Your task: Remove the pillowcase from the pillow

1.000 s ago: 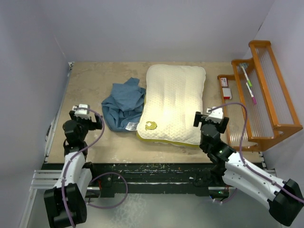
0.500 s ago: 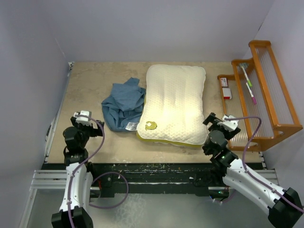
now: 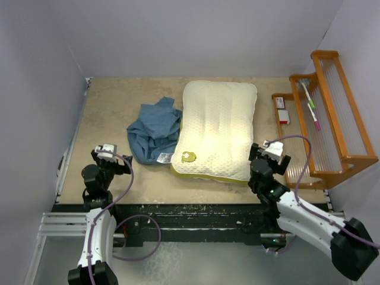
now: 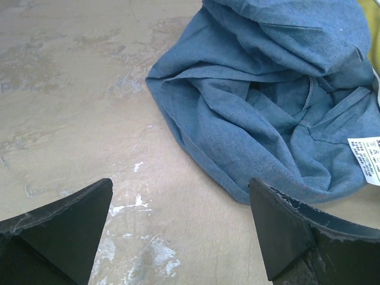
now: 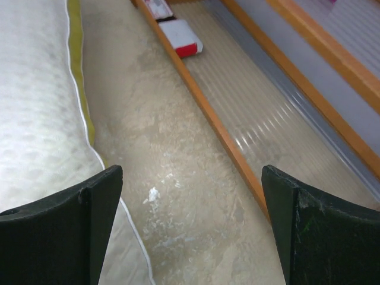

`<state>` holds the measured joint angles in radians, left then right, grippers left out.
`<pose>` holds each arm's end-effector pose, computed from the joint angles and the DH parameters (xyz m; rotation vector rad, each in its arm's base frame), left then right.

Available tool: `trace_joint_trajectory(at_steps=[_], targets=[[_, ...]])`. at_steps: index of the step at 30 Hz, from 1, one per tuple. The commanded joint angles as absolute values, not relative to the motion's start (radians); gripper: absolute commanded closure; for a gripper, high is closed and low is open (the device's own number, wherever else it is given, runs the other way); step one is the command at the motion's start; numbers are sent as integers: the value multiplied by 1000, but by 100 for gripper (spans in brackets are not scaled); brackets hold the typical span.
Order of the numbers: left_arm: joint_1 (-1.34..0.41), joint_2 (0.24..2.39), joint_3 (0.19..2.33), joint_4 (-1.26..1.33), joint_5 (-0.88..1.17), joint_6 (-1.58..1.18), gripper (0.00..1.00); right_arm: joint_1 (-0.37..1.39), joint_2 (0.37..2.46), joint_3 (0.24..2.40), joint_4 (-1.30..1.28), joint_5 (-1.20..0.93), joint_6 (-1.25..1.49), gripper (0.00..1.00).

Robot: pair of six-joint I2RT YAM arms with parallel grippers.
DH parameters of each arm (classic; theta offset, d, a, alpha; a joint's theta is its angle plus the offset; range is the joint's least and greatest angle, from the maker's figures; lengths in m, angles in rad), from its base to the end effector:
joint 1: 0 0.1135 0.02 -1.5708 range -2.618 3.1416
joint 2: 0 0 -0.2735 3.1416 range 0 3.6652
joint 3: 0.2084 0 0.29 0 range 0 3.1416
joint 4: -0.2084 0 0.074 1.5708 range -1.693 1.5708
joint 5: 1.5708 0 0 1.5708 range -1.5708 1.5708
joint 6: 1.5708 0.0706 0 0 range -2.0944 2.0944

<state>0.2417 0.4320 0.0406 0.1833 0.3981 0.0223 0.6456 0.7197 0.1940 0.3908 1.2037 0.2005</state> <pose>0.1938 0.0196 0.1465 0.0925 1.7628 -0.1624 0.1900 0.0607 0.1899 0.5100 1.5503 -0.3747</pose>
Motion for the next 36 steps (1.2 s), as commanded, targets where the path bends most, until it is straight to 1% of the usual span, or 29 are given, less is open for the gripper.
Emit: trace_joint_trajectory(at_steps=[1, 4, 6, 10, 15, 17, 19, 20, 21, 24, 26, 30, 36], targets=[[245, 435, 44, 247, 420, 32, 1, 612, 835, 183, 572, 1119, 133, 0], [245, 430, 43, 247, 420, 33, 1, 552, 747, 158, 558, 990, 107, 0], [245, 432, 44, 247, 420, 33, 1, 521, 631, 130, 536, 942, 102, 0], [245, 433, 43, 247, 420, 32, 1, 505, 453, 90, 460, 951, 120, 0], [245, 432, 43, 247, 420, 32, 1, 504, 416, 83, 439, 947, 120, 0], [245, 433, 43, 247, 420, 32, 1, 505, 420, 80, 447, 875, 87, 0], [245, 433, 43, 247, 420, 33, 1, 505, 386, 72, 440, 701, 3, 0], [245, 434, 42, 248, 420, 33, 1, 505, 344, 71, 408, 670, -7, 0], [245, 437, 44, 250, 420, 33, 1, 505, 282, 60, 395, 661, -15, 0], [245, 438, 44, 249, 420, 32, 1, 503, 201, 17, 388, 694, -7, 0], [245, 434, 44, 249, 420, 33, 1, 502, 211, -6, 427, 776, 22, 0], [245, 433, 44, 247, 420, 32, 1, 499, 326, 8, 484, 803, 46, 0], [244, 451, 46, 257, 424, 35, 1, 497, 175, -2, 375, 769, 28, 0]])
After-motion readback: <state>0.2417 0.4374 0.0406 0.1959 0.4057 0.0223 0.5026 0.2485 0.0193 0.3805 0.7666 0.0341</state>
